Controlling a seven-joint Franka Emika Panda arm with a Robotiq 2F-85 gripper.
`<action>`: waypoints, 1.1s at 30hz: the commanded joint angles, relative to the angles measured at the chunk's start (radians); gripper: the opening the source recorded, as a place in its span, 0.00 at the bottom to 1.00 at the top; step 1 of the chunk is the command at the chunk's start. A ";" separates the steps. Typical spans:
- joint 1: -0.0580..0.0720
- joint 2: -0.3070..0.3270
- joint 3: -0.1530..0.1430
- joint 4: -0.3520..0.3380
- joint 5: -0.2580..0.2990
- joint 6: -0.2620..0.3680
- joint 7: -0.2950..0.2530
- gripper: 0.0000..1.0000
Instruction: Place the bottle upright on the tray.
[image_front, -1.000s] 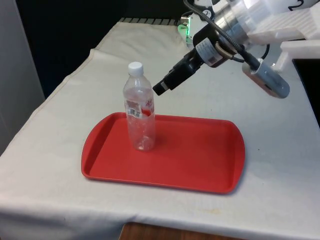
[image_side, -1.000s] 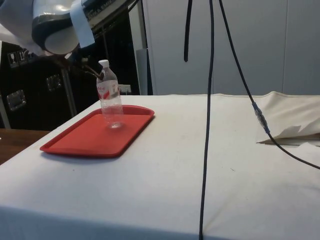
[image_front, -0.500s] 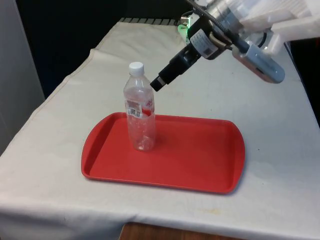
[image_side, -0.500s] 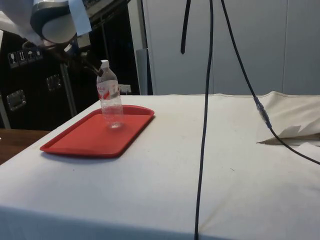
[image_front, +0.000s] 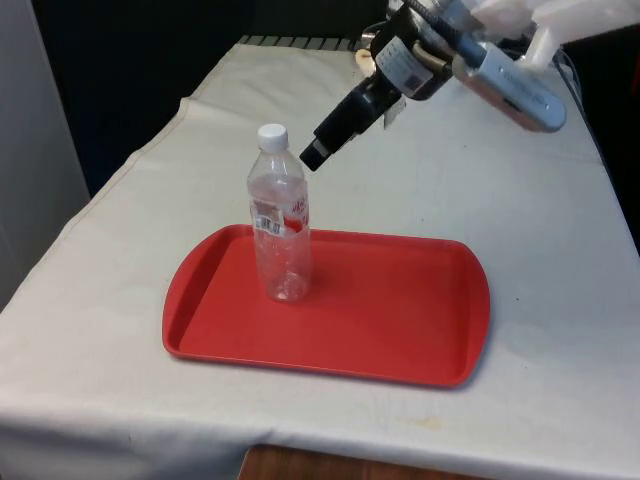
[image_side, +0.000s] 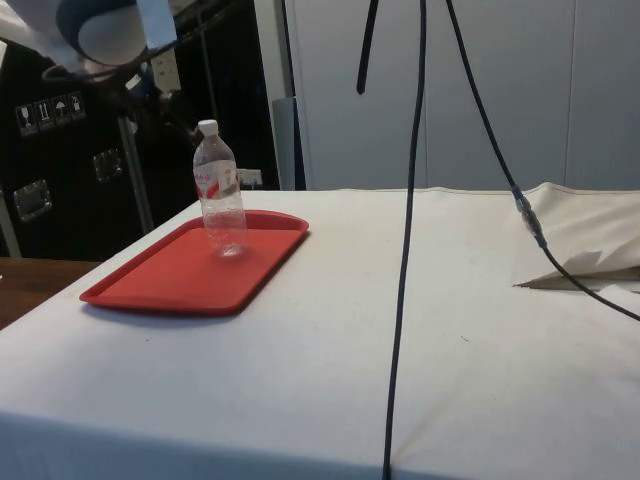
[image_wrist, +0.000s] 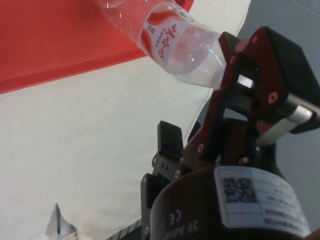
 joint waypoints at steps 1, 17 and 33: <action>-0.007 -0.004 0.008 0.000 0.011 0.009 -0.004 1.00; -0.022 -0.023 0.008 0.022 0.077 0.008 -0.018 1.00; -0.034 -0.051 0.008 0.025 0.137 0.008 -0.022 1.00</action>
